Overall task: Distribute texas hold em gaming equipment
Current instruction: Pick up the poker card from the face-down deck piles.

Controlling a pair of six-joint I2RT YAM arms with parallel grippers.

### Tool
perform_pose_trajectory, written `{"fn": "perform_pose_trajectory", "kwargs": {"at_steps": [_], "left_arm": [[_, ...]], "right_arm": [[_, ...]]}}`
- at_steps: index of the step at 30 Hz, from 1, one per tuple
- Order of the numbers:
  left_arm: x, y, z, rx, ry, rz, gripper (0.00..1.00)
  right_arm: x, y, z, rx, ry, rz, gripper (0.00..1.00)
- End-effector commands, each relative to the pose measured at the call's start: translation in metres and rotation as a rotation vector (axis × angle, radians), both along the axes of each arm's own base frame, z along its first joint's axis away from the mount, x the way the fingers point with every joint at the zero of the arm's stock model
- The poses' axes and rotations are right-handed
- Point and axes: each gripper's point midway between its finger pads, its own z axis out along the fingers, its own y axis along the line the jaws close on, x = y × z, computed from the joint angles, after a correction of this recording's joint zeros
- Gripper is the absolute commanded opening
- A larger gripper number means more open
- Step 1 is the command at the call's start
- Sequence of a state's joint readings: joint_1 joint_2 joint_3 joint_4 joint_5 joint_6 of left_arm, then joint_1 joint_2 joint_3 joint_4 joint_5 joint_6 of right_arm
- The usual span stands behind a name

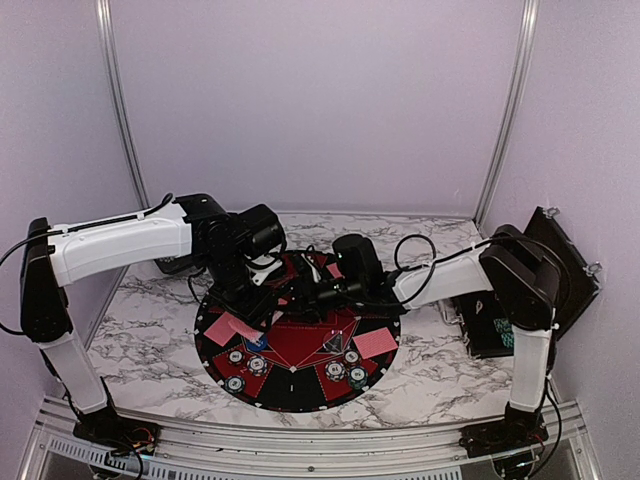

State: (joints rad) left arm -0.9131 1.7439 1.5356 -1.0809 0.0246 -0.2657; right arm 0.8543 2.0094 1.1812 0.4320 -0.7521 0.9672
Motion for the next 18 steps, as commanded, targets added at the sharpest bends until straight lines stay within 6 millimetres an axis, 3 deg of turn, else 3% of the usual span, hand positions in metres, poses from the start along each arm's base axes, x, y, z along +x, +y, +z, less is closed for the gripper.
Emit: {"fn": "perform_pose_trajectory", "kwargs": {"at_steps": [1,12,18], "left_arm": [[-0.004,0.004,0.015,-0.016,-0.020,-0.002,0.53],[-0.004,0.004,0.013,-0.012,-0.017,-0.001,0.53],[-0.005,0.005,0.013,-0.010,-0.016,-0.001,0.53]], "right_arm": [[0.014,-0.010,0.000,-0.042,-0.014,-0.053,0.50],[0.013,-0.012,0.026,0.011,-0.035,-0.053,0.50],[0.016,-0.023,0.040,0.047,-0.040,-0.077,0.50]]}}
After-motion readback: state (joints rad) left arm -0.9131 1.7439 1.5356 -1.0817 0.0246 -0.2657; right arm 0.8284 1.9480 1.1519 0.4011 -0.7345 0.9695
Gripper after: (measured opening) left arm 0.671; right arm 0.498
